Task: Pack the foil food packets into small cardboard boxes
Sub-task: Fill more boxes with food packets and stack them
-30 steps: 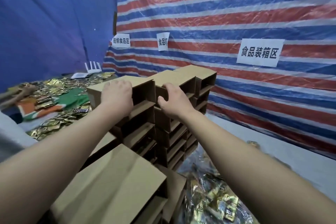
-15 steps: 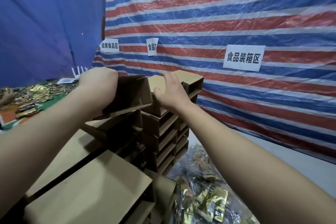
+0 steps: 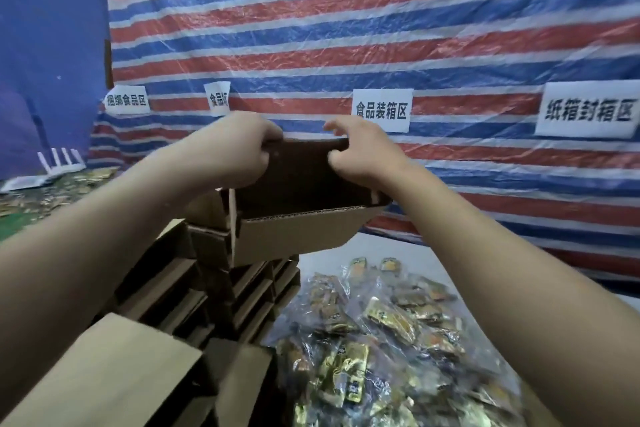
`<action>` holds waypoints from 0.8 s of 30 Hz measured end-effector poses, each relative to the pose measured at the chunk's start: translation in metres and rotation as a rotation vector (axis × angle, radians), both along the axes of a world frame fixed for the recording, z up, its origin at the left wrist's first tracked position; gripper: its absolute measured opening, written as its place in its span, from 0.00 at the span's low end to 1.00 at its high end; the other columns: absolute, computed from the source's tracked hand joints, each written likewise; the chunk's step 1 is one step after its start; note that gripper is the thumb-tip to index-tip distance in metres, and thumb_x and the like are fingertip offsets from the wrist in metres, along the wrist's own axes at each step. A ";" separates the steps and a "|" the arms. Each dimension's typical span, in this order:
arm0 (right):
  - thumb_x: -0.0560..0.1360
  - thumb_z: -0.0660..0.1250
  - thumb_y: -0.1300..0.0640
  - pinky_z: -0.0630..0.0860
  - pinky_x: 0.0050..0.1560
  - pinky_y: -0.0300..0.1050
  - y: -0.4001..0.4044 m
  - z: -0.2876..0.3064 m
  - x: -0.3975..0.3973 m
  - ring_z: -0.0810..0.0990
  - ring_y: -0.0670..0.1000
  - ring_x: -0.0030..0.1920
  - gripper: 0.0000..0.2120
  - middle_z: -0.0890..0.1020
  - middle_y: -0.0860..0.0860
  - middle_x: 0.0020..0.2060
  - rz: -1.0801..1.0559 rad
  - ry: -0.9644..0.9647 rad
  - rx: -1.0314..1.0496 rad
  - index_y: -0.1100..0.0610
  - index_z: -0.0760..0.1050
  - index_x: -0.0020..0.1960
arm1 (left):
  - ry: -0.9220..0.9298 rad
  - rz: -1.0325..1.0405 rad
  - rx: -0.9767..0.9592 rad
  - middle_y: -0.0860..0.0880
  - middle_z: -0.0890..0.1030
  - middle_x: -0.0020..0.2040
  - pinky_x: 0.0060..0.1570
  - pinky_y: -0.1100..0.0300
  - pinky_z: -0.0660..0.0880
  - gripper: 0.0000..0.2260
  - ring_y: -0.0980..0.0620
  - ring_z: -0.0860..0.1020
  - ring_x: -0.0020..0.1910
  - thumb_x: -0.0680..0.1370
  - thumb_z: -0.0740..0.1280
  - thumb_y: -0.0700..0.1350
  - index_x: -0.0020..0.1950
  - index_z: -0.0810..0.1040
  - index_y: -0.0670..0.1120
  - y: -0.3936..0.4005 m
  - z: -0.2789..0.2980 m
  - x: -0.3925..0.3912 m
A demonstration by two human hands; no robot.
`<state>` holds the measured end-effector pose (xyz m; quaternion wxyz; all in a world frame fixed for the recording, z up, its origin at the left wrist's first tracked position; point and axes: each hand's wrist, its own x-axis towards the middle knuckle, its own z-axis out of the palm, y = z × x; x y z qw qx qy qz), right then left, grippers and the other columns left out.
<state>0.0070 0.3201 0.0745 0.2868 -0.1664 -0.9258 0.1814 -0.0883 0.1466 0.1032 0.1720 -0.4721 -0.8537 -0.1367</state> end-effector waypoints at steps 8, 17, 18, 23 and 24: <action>0.73 0.61 0.58 0.71 0.33 0.45 0.053 -0.065 0.139 0.77 0.54 0.37 0.08 0.77 0.51 0.34 -0.341 -0.283 0.050 0.52 0.70 0.35 | -0.322 -0.293 0.052 0.56 0.79 0.42 0.40 0.63 0.68 0.04 0.57 0.76 0.43 0.76 0.71 0.49 0.47 0.83 0.51 0.104 -0.081 0.058; 0.74 0.60 0.58 0.62 0.28 0.40 0.044 -0.216 0.232 0.73 0.48 0.35 0.07 0.74 0.48 0.35 -0.495 -0.480 -0.181 0.51 0.68 0.37 | -0.734 -0.395 -0.081 0.53 0.80 0.43 0.40 0.62 0.66 0.07 0.56 0.76 0.43 0.78 0.70 0.48 0.49 0.84 0.46 0.122 -0.249 0.132; 0.74 0.59 0.58 0.62 0.28 0.40 0.041 -0.233 0.238 0.73 0.49 0.35 0.06 0.74 0.48 0.35 -0.498 -0.511 -0.203 0.52 0.69 0.38 | -0.761 -0.395 -0.104 0.54 0.80 0.42 0.39 0.63 0.67 0.07 0.57 0.75 0.42 0.78 0.69 0.49 0.49 0.84 0.46 0.117 -0.266 0.137; 0.74 0.59 0.57 0.65 0.35 0.44 0.012 -0.317 0.254 0.71 0.53 0.38 0.09 0.70 0.48 0.34 -0.502 -0.587 -0.321 0.50 0.64 0.35 | -0.854 -0.365 -0.223 0.51 0.82 0.44 0.48 0.58 0.73 0.08 0.54 0.78 0.45 0.79 0.68 0.49 0.49 0.83 0.47 0.088 -0.345 0.154; 0.74 0.58 0.56 0.67 0.36 0.45 0.004 -0.335 0.257 0.72 0.52 0.39 0.08 0.72 0.48 0.35 -0.502 -0.598 -0.350 0.50 0.65 0.36 | -0.876 -0.354 -0.247 0.51 0.83 0.45 0.48 0.59 0.73 0.07 0.54 0.78 0.46 0.79 0.67 0.49 0.49 0.83 0.47 0.081 -0.359 0.157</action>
